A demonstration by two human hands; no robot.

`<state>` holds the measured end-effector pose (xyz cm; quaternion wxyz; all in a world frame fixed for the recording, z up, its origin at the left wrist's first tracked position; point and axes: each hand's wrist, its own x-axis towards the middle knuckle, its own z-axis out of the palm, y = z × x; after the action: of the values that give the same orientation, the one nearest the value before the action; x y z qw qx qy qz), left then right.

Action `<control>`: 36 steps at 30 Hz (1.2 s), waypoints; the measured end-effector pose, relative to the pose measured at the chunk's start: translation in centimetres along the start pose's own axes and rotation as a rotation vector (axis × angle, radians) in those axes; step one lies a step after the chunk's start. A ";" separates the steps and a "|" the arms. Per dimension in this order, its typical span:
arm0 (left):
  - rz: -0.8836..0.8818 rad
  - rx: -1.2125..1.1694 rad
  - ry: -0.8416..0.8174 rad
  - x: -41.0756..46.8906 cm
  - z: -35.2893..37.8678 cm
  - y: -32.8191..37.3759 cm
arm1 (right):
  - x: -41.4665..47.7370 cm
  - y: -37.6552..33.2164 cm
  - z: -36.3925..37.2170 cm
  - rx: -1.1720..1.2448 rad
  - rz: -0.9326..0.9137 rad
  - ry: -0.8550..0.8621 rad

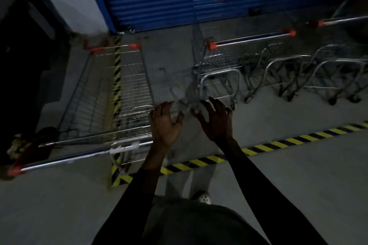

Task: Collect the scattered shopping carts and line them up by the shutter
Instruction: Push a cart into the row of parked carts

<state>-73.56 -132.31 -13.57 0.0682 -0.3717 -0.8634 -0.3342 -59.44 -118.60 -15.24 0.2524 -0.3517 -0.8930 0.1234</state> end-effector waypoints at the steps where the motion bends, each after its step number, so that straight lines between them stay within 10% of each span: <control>1: -0.010 -0.012 -0.028 0.5 1.2 1.0 | 0.7 1.6 -0.6 0.000 0.027 -0.019; 17: 0.006 -0.151 -0.208 18.7 19.9 12.7 | 18.6 18.6 0.5 0.050 0.203 -0.113; 24: 0.223 -0.180 0.015 31.2 27.5 18.7 | 31.0 26.3 -0.1 0.002 0.200 -0.007; 36: 0.146 0.279 -0.153 34.2 35.4 21.5 | 39.3 40.9 0.3 -0.068 -0.057 -0.028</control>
<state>-78.59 -78.97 -16.89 0.0776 -0.4446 -0.8748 -0.1760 -61.05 -61.98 -17.47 0.2312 -0.3326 -0.9098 0.0908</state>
